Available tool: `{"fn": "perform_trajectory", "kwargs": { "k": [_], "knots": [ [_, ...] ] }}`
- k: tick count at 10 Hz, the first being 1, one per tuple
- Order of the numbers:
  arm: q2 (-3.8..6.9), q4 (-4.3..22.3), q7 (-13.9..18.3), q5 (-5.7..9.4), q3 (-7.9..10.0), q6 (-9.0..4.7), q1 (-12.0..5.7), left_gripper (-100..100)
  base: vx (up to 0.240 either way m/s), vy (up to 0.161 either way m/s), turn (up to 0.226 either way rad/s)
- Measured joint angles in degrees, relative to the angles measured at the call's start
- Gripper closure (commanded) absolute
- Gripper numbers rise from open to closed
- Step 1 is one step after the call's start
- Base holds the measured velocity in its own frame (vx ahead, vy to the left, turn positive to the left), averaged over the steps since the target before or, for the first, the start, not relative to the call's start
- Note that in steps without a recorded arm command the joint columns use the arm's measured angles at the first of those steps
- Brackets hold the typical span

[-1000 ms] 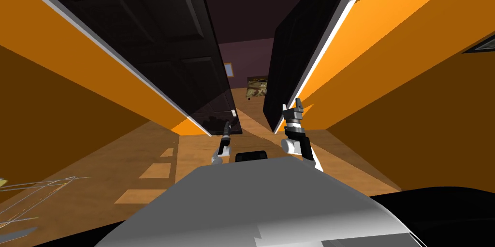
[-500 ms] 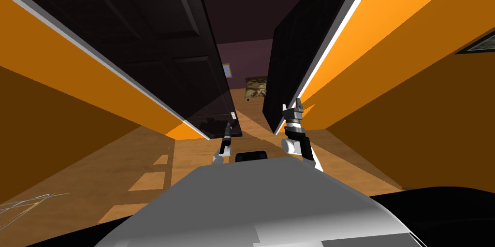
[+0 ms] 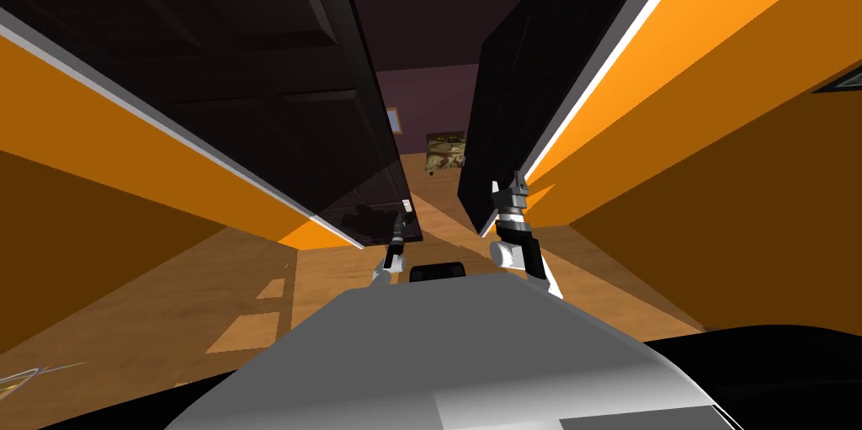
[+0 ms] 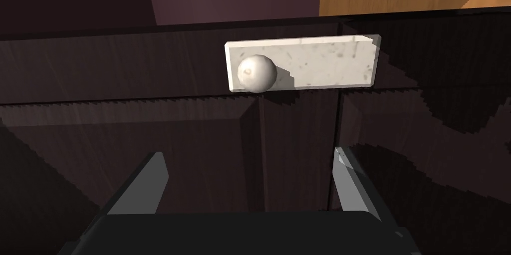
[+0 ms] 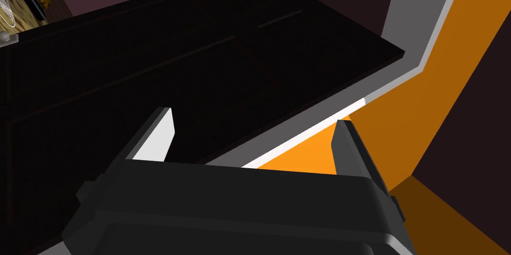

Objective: Push the door open

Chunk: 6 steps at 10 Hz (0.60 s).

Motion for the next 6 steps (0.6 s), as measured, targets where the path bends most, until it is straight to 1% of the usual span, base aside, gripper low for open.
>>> {"fn": "perform_trajectory", "kwargs": {
  "k": [3, 6],
  "knots": [
    [0.27, 0.36, 0.03, 0.07, 0.34, 0.01, -0.19, -100, 0.188, 0.002, -0.023],
    [0.25, 0.86, 0.0, 0.16, 0.79, 0.03, -0.5, -100, 0.208, 0.008, -0.028]
  ]
}}
